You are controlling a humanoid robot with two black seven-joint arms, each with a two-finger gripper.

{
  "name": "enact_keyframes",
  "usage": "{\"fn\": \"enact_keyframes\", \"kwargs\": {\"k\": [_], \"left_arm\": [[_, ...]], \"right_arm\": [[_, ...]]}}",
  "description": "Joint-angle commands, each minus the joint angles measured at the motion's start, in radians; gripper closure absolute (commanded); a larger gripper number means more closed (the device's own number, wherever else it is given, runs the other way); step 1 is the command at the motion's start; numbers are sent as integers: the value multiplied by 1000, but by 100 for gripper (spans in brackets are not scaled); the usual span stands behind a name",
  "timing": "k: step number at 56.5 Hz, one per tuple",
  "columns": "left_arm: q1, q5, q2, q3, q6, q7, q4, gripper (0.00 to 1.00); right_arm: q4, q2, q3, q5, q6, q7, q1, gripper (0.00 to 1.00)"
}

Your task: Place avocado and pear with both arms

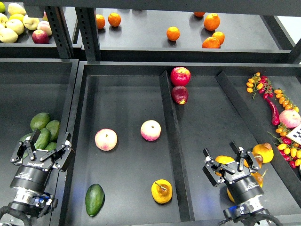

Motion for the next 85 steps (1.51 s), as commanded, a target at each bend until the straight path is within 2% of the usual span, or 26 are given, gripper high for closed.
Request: {"fn": "enact_keyframes", "kwargs": {"k": [1, 76, 85], "left_arm": [[16, 0, -9, -2, 0, 2, 0, 0], [10, 76, -10, 16, 0, 5, 15, 0], [4, 132, 7, 28, 0, 26, 21, 0]], "right_arm": [[0, 5, -1, 0, 0, 0, -6, 0], [-6, 33, -11, -3, 0, 4, -12, 0], [-8, 25, -1, -8, -3, 11, -3, 0]]}}
